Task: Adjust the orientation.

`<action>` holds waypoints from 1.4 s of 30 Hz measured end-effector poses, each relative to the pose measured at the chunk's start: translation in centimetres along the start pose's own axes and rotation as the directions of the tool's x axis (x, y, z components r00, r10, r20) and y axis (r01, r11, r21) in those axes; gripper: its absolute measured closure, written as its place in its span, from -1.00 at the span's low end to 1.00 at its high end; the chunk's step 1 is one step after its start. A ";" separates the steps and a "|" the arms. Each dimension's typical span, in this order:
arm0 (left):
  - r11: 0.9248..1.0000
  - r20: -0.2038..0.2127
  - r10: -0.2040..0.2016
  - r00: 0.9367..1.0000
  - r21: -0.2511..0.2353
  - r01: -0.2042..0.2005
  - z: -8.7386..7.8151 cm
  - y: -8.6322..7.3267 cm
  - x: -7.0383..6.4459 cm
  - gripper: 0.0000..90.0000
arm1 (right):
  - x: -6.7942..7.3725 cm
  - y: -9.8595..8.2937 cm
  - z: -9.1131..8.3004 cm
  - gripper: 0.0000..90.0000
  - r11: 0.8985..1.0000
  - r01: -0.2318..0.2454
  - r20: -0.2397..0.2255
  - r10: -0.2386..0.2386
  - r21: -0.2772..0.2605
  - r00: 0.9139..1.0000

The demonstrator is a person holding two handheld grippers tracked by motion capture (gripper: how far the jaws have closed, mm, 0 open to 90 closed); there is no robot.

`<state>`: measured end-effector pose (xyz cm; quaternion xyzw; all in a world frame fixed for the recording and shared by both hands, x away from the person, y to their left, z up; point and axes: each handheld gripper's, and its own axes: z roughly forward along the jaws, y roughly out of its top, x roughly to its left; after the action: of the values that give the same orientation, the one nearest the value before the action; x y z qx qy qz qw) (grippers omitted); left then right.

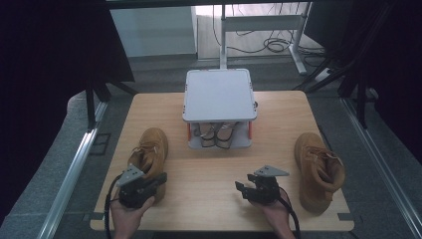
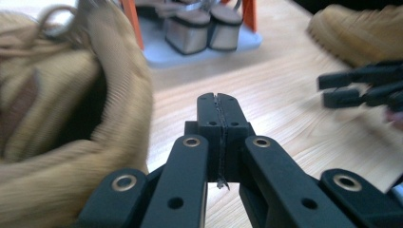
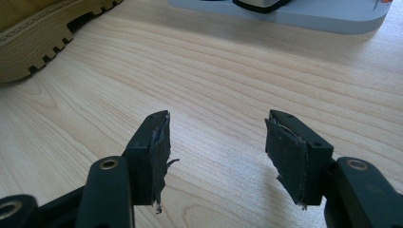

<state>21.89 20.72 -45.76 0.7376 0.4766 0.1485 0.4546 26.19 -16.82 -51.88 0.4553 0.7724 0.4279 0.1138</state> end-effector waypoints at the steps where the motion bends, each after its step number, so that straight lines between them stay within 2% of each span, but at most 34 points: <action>1: 1.000 -0.007 0.003 1.000 0.005 -0.003 0.3 -0.2 -0.1 0.99 | 0.0 0.0 0.0 -0.09 1.000 0.000 0.000 0.000 -0.001 1.000; 3: 1.000 -0.015 0.006 1.000 0.008 -0.006 0.6 -0.4 -0.2 0.99 | 0.0 0.0 0.0 -0.09 1.000 0.001 0.000 -0.001 -0.002 1.000; 6: 1.000 -0.059 0.027 0.998 0.016 -0.026 1.1 -1.3 -0.4 0.99 | 0.0 0.0 0.0 -0.09 1.000 0.001 0.000 -0.001 -0.001 1.000; 8: 0.998 -0.090 0.052 0.995 0.029 -0.050 1.5 -2.3 -0.9 0.99 | 0.0 -0.1 0.1 -0.09 1.000 -0.001 0.002 0.001 0.000 1.000; 11: 0.997 -0.100 0.069 0.993 0.043 -0.065 1.7 -3.0 -1.2 0.99 | 0.1 -0.1 0.1 -0.09 1.000 0.000 0.001 0.000 0.005 1.000; 14: 0.993 -0.127 0.099 0.987 0.076 -0.089 2.5 -4.0 -1.5 0.99 | 0.2 -0.1 0.2 -0.09 1.000 0.006 0.003 -0.006 0.007 1.000; 17: 0.993 -0.145 0.098 0.985 0.084 -0.086 2.7 -4.3 -1.2 0.99 | 0.2 -0.1 0.2 -0.09 1.000 0.006 0.002 -0.006 0.009 1.000; 19: 0.992 -0.168 0.099 0.981 0.089 -0.085 2.8 -4.4 -0.9 0.99 | 0.2 -0.2 0.2 -0.09 1.000 0.005 0.002 -0.005 0.012 1.000; 23: 0.995 -0.201 0.080 0.976 0.076 -0.066 2.8 -4.6 0.1 0.99 | 0.1 -0.2 0.3 -0.09 1.000 0.004 0.002 -0.004 0.014 1.000; 24: 0.997 -0.179 0.062 0.982 0.066 -0.051 2.6 -4.7 0.4 0.99 | 0.1 -0.2 0.3 -0.09 1.000 0.003 0.001 -0.004 0.014 1.000; 32: 0.995 -0.182 0.078 0.980 0.075 -0.065 2.4 -4.7 0.5 1.00 | 0.1 -0.2 0.2 -0.09 1.000 0.008 0.005 -0.008 0.012 1.000; 38: 0.997 -0.184 0.050 0.982 0.069 -0.038 1.1 -5.2 1.5 1.00 | -0.1 -0.2 0.1 -0.09 1.000 0.001 0.010 -0.001 0.012 1.000; 42: 0.997 -0.194 0.038 0.980 0.067 -0.025 0.4 -5.6 2.1 1.00 | -0.3 -0.3 0.1 -0.08 1.000 -0.001 0.010 0.001 0.014 1.000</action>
<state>20.05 23.04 -50.95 0.7412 0.5118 0.2120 0.3792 26.21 -17.06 -52.22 0.4587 0.7746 0.4203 0.1141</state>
